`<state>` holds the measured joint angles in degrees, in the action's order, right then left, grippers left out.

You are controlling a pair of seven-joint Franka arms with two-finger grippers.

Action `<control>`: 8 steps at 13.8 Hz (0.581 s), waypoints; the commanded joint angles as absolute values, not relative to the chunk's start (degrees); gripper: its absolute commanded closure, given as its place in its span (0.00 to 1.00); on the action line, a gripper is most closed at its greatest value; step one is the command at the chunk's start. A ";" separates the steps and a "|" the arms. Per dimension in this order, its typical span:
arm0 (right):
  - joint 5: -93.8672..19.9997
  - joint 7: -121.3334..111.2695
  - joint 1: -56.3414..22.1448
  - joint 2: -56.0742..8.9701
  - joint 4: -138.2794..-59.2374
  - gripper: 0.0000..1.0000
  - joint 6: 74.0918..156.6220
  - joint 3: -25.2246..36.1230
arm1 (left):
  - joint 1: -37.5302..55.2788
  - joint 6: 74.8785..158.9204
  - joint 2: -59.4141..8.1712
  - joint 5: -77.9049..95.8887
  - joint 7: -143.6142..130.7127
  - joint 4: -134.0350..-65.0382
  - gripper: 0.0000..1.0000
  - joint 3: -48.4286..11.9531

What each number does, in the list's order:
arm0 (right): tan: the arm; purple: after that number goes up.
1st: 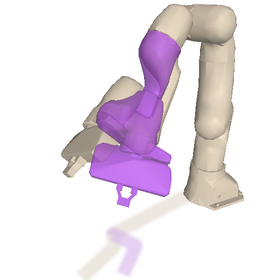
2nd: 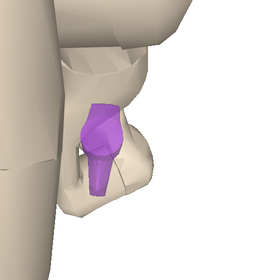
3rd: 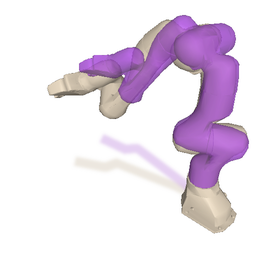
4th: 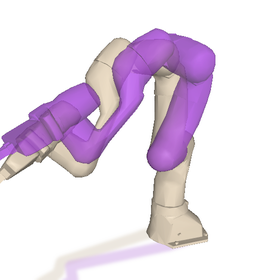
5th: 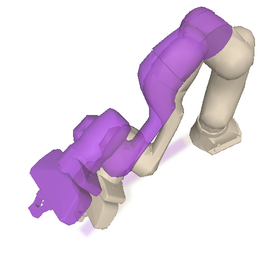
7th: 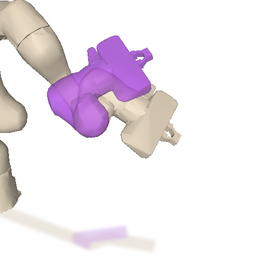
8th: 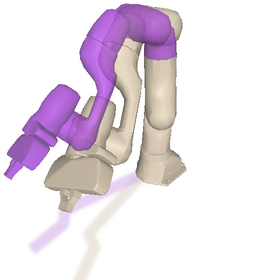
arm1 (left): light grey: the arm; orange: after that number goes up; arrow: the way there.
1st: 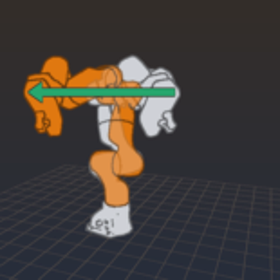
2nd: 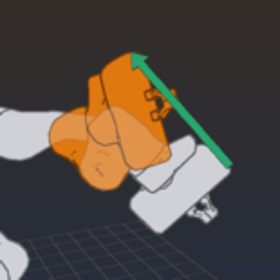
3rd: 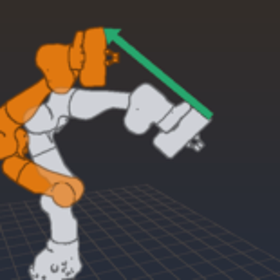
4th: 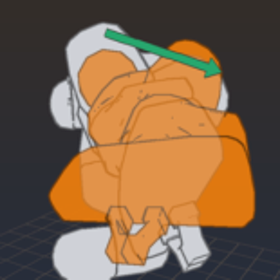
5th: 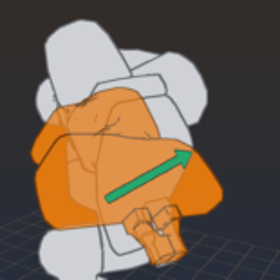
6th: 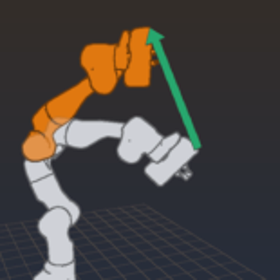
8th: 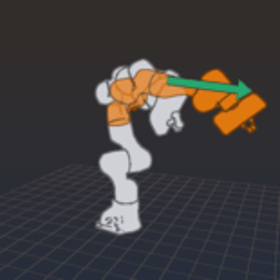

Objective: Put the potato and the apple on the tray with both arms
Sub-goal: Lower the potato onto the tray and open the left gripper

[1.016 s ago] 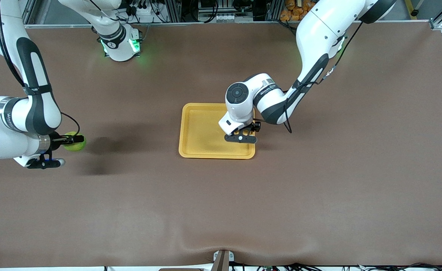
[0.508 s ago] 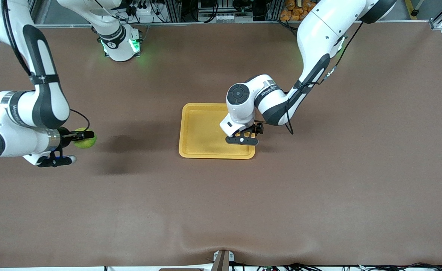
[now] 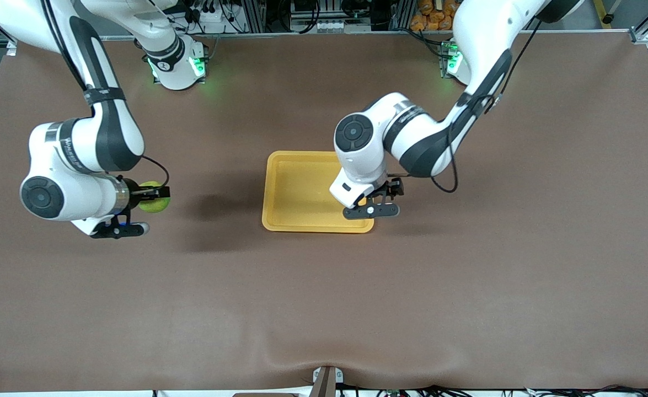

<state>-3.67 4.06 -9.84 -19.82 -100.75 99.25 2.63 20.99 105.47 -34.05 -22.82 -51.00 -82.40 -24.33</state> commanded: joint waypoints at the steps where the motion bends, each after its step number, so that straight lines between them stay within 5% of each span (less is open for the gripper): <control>1: -6.75 8.68 -12.21 -18.72 -101.07 1.00 98.61 3.08 | 16.11 102.23 -29.02 -16.46 -45.99 -81.56 0.00 -24.70; 8: -8.26 21.95 -20.90 -19.07 -99.76 1.00 99.49 3.08 | 3.79 91.15 -16.27 -9.84 -31.55 -81.56 0.00 -24.61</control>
<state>-7.66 17.83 -18.21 -19.82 -100.45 99.59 2.58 5.69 93.50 -19.57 -11.09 -32.14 -80.45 -24.33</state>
